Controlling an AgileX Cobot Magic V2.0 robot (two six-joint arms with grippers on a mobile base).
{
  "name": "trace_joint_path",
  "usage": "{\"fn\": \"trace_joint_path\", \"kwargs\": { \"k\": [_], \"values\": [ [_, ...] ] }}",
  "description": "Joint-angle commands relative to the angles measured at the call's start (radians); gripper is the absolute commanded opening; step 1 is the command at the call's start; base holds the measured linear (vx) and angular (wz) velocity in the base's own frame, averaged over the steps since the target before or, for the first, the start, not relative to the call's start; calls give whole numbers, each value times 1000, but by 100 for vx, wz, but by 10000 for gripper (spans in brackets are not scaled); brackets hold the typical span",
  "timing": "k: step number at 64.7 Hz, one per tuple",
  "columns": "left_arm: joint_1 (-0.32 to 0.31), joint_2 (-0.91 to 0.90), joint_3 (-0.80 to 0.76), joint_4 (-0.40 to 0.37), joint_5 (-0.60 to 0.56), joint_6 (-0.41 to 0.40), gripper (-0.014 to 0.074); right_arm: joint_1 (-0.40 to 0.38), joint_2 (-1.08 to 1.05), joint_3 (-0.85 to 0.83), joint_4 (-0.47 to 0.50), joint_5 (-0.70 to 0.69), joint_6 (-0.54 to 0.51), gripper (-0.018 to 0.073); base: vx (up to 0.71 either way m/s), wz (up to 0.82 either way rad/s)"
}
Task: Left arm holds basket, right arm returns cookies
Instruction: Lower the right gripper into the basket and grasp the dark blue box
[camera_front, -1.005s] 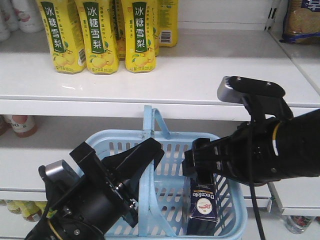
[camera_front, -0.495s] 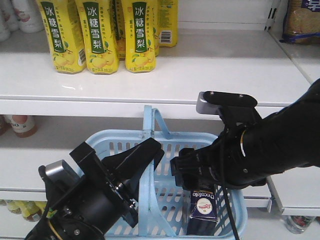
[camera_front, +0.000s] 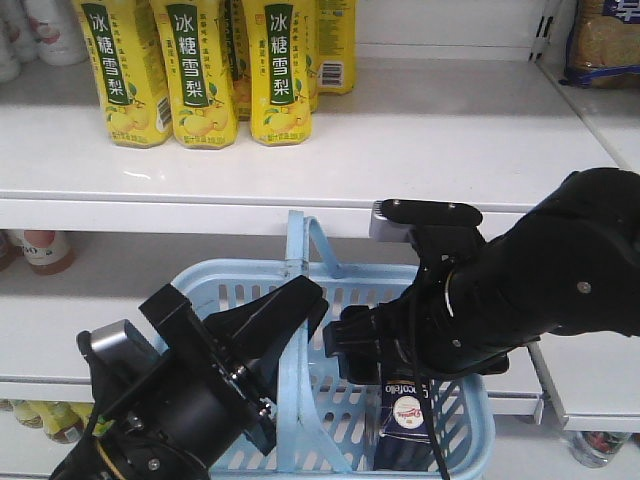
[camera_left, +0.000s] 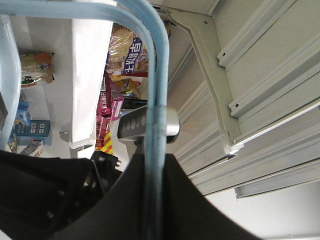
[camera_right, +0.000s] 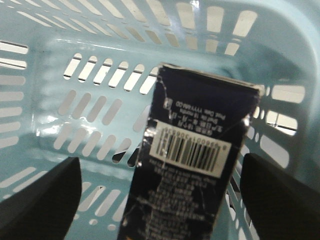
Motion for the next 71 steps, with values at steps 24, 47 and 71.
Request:
{"fn": "trace_joint_path", "kwargs": {
  "k": [24, 47, 71],
  "values": [
    [-3, -34, -25, 30, -249, -3, -3, -1, 31, -31, -39, -47, -6, 593, 0, 0],
    [-3, -34, -25, 30, -249, -3, -3, -1, 54, -28, -70, -53, -6, 500, 0, 0],
    [-3, -34, -25, 30, -249, -3, -3, -1, 54, -28, -103, -68, -6, 147, 0, 0]
  ]
}}
